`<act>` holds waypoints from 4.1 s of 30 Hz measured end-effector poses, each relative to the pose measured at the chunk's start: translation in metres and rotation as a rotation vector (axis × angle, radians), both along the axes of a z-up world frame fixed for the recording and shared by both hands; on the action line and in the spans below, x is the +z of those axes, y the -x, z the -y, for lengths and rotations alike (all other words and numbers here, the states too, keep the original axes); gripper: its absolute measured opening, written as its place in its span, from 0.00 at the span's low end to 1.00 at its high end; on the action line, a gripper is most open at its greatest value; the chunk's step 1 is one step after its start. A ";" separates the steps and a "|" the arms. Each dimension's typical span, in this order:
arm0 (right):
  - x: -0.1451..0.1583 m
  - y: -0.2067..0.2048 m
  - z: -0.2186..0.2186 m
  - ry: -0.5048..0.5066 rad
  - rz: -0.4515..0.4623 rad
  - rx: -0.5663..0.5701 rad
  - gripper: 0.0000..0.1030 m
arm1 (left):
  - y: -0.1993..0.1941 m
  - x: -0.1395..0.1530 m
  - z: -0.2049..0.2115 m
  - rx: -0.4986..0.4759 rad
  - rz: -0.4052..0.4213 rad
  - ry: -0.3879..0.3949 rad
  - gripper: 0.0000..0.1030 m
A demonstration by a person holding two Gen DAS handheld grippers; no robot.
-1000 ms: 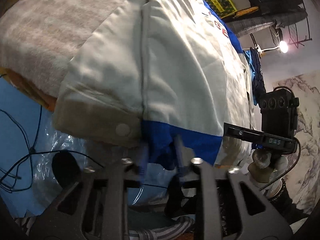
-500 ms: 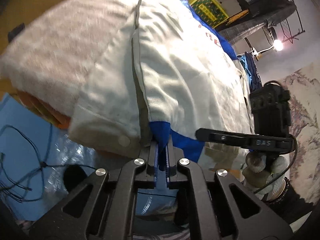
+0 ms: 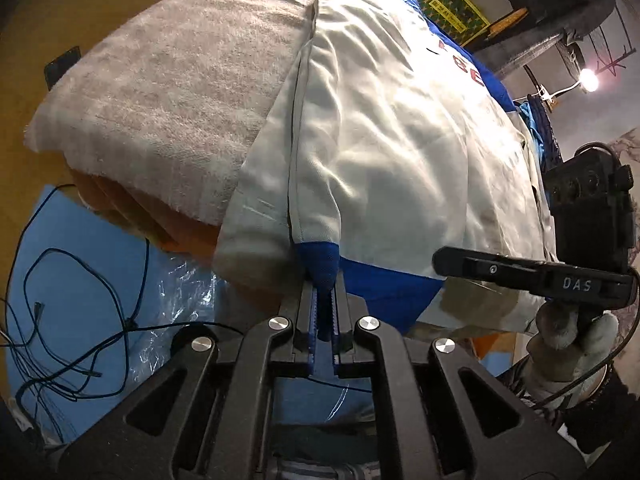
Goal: Fold large clothes
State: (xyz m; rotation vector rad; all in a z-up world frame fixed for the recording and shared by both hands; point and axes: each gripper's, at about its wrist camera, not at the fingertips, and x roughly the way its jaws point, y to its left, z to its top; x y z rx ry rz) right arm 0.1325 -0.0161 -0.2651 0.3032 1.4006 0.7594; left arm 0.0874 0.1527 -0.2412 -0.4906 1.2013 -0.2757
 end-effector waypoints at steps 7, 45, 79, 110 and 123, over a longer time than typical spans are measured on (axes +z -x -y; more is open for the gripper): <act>0.024 0.007 -0.007 0.066 0.060 0.065 0.33 | 0.005 0.025 -0.013 0.007 0.052 0.003 0.26; 0.065 -0.022 -0.017 0.183 0.420 0.066 0.30 | -0.019 0.012 -0.027 0.034 0.026 0.180 0.36; 0.061 -0.190 -0.154 0.518 0.232 0.098 0.63 | -0.021 0.058 0.014 -0.117 0.239 0.174 0.15; 0.067 -0.200 -0.038 0.257 0.231 -0.110 0.01 | -0.008 0.089 0.088 -0.239 0.331 -0.001 0.14; 0.086 -0.168 0.110 -0.149 0.274 -0.374 0.01 | 0.005 0.109 0.156 -0.427 0.388 -0.139 0.14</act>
